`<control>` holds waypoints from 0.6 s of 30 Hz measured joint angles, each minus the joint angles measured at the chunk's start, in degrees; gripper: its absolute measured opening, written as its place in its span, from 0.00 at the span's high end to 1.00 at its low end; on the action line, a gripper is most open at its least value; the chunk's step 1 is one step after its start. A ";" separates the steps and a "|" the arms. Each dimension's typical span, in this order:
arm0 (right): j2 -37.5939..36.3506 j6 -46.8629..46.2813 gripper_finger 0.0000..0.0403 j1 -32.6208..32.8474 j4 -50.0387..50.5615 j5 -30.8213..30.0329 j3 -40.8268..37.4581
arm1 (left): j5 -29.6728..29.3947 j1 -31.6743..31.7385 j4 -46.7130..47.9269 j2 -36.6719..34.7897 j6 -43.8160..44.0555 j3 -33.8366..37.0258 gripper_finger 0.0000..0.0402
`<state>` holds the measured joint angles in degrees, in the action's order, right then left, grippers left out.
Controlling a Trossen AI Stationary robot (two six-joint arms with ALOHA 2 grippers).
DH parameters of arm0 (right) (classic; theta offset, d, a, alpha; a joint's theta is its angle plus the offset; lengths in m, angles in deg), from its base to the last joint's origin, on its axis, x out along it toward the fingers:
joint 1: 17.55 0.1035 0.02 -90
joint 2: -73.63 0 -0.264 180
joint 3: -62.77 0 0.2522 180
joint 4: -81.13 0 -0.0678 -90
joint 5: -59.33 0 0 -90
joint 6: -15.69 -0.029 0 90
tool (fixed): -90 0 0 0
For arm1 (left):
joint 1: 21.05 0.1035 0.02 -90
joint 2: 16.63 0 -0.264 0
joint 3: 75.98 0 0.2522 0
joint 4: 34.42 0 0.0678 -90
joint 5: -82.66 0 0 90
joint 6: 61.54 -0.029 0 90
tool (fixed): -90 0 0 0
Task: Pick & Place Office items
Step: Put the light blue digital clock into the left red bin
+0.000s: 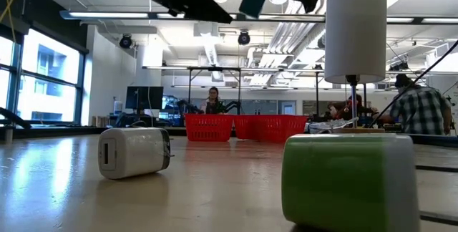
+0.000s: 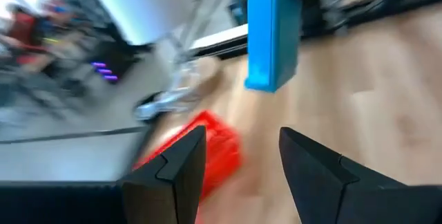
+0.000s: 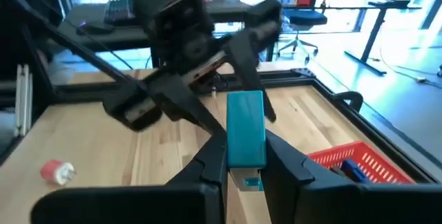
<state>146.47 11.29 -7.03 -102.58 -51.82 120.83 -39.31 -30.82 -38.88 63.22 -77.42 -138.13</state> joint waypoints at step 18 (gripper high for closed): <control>1.00 -6.37 0.88 -5.05 -4.64 -2.87 0.02 | -22.97 -4.38 0.39 5.88 -1.02 0.00 0.56</control>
<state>147.47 4.92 -12.07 -107.22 -54.69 120.85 -62.28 -35.20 -38.49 69.10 -78.45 -138.13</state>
